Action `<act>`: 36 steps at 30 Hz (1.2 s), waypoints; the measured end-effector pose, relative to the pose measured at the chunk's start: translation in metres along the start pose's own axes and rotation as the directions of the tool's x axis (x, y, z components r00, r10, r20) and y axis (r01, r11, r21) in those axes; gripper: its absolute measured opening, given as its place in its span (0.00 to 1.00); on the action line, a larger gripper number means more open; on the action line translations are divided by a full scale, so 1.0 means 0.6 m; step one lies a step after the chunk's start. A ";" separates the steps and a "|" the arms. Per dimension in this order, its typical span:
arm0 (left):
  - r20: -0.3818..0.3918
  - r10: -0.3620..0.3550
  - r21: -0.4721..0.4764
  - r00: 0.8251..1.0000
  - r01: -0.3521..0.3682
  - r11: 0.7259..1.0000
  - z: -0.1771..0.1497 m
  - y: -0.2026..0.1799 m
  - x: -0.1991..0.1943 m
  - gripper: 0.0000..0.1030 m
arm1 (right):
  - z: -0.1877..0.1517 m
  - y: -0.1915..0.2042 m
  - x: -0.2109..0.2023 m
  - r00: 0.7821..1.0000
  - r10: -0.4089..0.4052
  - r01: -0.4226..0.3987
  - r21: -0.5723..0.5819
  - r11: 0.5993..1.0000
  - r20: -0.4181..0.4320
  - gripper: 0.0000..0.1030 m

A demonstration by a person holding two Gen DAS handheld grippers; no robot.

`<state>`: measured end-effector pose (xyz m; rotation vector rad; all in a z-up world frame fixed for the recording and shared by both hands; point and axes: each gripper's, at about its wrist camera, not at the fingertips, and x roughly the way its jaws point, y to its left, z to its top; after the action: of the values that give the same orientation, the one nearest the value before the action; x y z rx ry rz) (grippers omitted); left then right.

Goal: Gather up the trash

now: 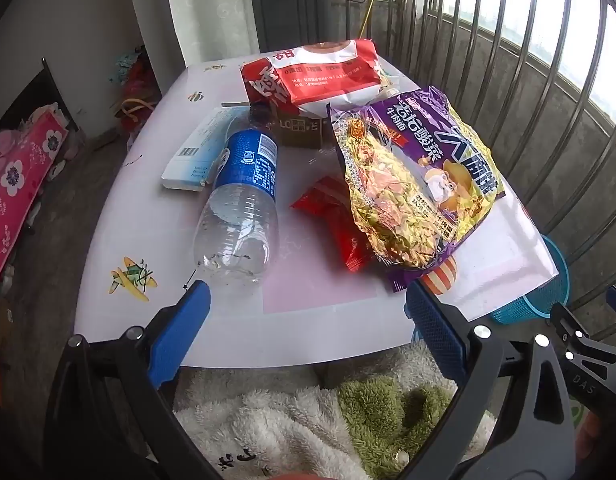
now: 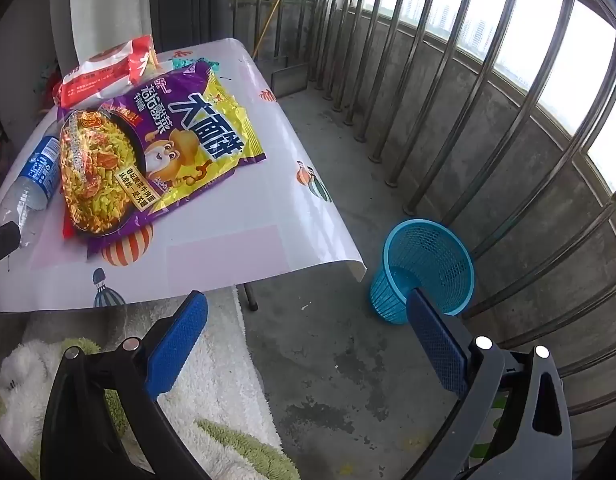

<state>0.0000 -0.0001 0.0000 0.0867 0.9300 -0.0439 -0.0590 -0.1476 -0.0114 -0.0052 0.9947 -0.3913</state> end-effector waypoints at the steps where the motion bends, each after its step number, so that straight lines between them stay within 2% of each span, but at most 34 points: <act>1: -0.003 -0.003 -0.002 1.000 0.003 1.000 0.000 0.000 0.000 0.91 | 0.000 0.000 0.000 1.000 0.000 0.000 0.000 1.000 0.000 0.94; 36: 0.003 -0.005 0.000 1.000 0.005 1.000 -0.001 0.005 -0.001 0.91 | 0.004 0.005 -0.009 1.000 0.015 -0.015 0.001 1.000 0.008 0.94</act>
<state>-0.0005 0.0028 0.0005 0.0846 0.9271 -0.0491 -0.0586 -0.1436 -0.0061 0.0015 0.9866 -0.3773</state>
